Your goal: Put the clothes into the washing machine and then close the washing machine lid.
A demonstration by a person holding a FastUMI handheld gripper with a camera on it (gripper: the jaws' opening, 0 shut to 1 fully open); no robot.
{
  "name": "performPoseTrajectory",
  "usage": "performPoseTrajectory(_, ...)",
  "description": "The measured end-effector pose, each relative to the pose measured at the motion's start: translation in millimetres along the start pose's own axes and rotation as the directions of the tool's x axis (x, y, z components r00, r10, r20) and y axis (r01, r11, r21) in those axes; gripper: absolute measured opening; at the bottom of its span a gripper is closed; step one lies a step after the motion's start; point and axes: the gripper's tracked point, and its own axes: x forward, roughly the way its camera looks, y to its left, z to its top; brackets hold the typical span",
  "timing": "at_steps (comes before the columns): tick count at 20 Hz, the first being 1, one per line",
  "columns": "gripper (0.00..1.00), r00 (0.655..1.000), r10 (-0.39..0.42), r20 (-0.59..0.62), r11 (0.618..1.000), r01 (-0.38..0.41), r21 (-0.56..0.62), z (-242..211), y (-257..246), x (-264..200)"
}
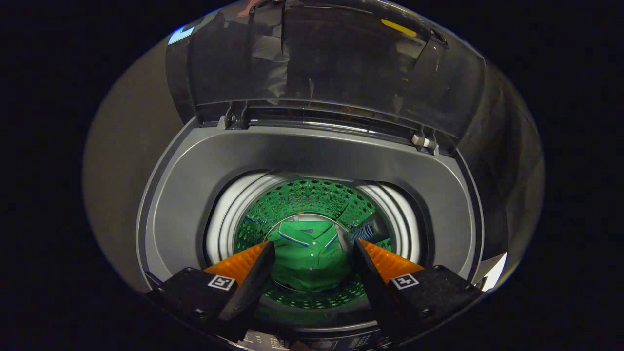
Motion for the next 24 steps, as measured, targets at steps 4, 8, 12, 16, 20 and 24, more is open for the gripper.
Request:
performPoseTrajectory(4, 1.0, 1.0, 0.014, 0.004, 1.0, -0.014, -0.007, 0.4, 5.9, -1.8)
performPoseTrajectory(8, 1.0, 1.0, 0.028, -0.002, 1.0, -0.028, -0.01, -1.6, 11.0, -6.2)
performPoseTrajectory(12, 1.0, 0.999, 0.043, 0.021, 0.999, -0.044, 0.01, 8.9, 15.6, -17.9)
performPoseTrajectory(16, 1.0, 0.995, 0.065, 0.076, 0.996, -0.07, 0.061, 34.0, 20.1, -39.8)
performPoseTrajectory(20, 1.0, 0.984, 0.078, 0.161, 0.987, -0.098, 0.125, 72.8, 18.2, -74.2)
performPoseTrajectory(24, 0.99, 0.959, 0.068, 0.277, 0.979, -0.117, 0.165, 123.2, 10.4, -110.4)
